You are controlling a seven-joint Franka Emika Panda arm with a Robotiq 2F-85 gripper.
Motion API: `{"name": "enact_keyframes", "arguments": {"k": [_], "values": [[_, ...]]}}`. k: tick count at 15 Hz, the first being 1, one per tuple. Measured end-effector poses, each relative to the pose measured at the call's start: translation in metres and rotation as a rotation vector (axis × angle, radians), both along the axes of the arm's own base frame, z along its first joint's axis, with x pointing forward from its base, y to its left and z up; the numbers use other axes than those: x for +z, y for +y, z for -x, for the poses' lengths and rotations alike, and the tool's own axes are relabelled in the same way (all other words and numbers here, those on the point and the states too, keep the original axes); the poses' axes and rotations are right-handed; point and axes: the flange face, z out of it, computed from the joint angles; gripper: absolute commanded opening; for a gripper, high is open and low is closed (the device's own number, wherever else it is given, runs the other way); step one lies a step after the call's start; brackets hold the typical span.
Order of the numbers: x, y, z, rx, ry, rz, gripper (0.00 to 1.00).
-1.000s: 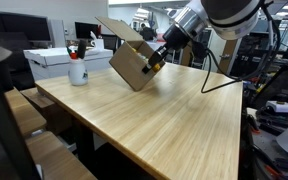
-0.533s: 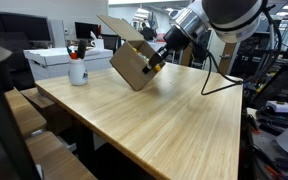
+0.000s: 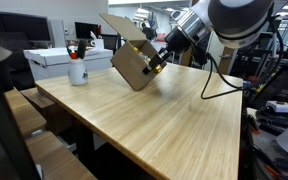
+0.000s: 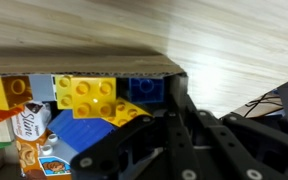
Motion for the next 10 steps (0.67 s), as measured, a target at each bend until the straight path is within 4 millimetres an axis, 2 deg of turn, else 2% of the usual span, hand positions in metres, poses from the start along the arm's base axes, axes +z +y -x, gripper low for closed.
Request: {"name": "enact_keyframes", "arguments": {"k": [10], "values": [[-0.009, 0.003, 0.014, -0.026, -0.061, 0.014, 0.03]]}}
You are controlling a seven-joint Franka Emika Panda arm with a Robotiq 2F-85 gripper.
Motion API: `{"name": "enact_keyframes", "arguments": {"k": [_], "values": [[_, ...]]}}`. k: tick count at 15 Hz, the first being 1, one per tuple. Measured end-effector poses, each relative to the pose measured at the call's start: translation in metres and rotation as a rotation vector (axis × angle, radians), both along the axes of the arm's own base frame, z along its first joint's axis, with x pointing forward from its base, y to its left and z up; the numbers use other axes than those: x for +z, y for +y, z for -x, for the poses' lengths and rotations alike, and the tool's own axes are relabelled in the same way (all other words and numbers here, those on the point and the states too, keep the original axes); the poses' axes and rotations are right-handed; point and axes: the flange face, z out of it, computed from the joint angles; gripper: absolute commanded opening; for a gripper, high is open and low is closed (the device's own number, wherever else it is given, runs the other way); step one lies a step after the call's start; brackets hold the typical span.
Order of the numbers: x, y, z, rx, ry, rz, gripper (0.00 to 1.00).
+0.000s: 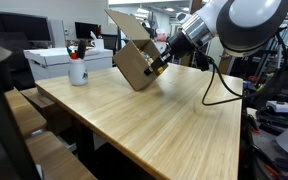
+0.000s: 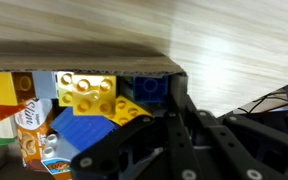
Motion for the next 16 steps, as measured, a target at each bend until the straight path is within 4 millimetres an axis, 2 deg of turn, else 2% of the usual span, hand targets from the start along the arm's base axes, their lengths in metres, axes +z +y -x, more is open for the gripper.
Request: {"name": "enact_keyframes", "arguments": {"k": [16], "values": [[-0.0057, -0.0036, 0.0061, -0.031, 0.016, -0.008, 0.03]]}}
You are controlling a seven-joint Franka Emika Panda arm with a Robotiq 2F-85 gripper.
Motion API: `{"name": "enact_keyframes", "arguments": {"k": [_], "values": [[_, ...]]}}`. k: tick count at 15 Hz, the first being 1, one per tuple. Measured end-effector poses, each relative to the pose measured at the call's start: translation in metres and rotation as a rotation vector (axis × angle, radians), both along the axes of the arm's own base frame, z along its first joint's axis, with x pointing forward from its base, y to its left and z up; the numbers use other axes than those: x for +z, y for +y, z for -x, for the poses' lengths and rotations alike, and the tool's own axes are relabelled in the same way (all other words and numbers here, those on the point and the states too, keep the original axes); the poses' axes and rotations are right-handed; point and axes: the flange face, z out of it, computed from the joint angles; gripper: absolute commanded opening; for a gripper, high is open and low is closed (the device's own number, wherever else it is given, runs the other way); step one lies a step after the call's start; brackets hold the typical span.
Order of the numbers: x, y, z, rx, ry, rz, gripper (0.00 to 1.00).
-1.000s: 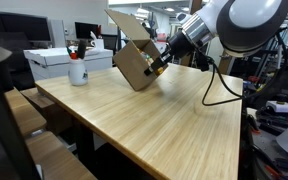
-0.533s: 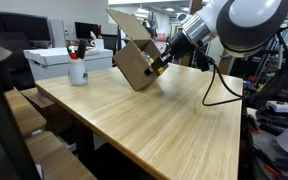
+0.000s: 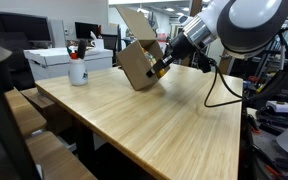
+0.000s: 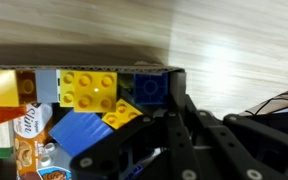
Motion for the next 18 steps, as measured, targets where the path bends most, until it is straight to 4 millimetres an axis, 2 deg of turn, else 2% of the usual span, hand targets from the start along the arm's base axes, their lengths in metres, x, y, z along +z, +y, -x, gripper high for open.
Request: {"name": "enact_keyframes", "arguments": {"k": [4, 8, 9, 10, 11, 12, 13, 14, 16, 17, 18], "values": [[-0.015, -0.014, 0.009, -0.008, 0.036, 0.036, 0.03], [-0.029, -0.019, 0.015, -0.013, 0.072, 0.054, 0.04], [-0.033, -0.020, 0.017, -0.013, 0.080, 0.058, 0.08], [-0.036, -0.020, 0.018, -0.012, 0.084, 0.063, 0.35], [-0.036, -0.020, 0.018, -0.010, 0.084, 0.065, 0.36], [-0.038, -0.020, 0.019, -0.008, 0.092, 0.066, 0.43], [-0.045, -0.021, 0.022, -0.005, 0.110, 0.074, 0.54], [-0.054, -0.019, 0.025, 0.000, 0.122, 0.088, 0.61], [-0.056, -0.018, 0.026, 0.002, 0.125, 0.090, 0.77], [-0.058, -0.020, 0.025, -0.001, 0.129, 0.093, 0.94], [-0.059, -0.020, 0.025, -0.001, 0.131, 0.094, 1.00]]}}
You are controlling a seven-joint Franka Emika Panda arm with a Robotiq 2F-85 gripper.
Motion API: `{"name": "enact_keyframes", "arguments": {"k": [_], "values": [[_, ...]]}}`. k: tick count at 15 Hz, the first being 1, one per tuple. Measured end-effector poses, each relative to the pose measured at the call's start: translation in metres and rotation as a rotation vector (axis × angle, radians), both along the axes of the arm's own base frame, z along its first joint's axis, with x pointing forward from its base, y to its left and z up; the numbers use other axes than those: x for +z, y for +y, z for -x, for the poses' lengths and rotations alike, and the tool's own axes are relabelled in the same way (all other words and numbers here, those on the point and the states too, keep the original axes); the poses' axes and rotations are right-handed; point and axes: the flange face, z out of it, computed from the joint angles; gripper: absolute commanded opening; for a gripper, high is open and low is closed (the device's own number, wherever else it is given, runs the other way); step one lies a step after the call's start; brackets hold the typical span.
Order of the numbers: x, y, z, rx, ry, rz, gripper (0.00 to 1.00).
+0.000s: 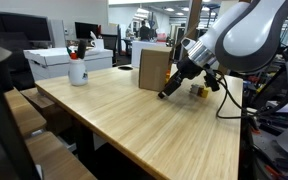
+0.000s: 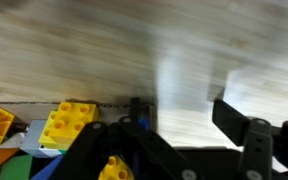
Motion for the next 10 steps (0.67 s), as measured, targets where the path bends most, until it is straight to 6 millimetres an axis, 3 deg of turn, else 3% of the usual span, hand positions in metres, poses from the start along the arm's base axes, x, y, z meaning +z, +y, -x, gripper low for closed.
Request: {"name": "enact_keyframes", "arguments": {"k": [3, 10], "values": [[-0.007, 0.015, 0.003, 0.032, 0.014, 0.003, 1.00], [-0.004, 0.053, 0.008, 0.123, 0.040, -0.024, 1.00]]}}
